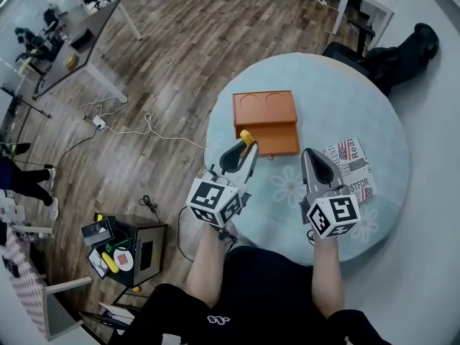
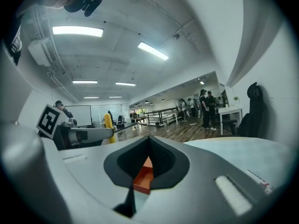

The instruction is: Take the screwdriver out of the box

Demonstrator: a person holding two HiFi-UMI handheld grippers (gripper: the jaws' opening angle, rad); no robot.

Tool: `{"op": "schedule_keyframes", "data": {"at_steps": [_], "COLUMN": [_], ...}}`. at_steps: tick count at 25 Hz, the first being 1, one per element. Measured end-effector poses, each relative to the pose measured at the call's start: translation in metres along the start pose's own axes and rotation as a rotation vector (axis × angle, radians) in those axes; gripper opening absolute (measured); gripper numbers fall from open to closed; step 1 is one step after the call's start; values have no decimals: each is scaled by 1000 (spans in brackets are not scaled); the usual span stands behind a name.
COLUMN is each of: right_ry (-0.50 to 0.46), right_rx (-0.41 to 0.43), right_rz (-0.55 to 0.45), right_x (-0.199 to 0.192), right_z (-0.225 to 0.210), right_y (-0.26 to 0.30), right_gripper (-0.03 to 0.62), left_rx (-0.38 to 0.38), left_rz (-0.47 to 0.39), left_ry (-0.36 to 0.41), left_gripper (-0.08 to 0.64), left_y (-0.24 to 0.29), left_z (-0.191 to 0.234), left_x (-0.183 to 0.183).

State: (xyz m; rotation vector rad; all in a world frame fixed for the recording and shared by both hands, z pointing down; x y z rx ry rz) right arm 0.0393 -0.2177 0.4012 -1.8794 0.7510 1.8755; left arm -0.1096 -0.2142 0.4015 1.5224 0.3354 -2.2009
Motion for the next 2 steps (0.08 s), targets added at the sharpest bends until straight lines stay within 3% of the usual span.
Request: {"op": "schedule_keyframes", "data": {"at_steps": [2], "right_ry": [-4], "right_rx": [3], "right_rz": [-1], "right_x": [1], "right_z": [-1], "right_y": [1], "right_gripper": [8], "left_rx": [2], "left_rz": [1], "left_ry": [-8], "left_gripper": [81], "left_y": [2], "left_z": [1], "left_x": [0]}}
Point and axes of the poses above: the fingertips, and each gripper's own axes: y forward along the fingers, z to its left, x out of its top, the point moved 2 cm from there along -y, backward along the fingers, and after that the axes turned 8 degrees about -y, right-handed, at the moved point
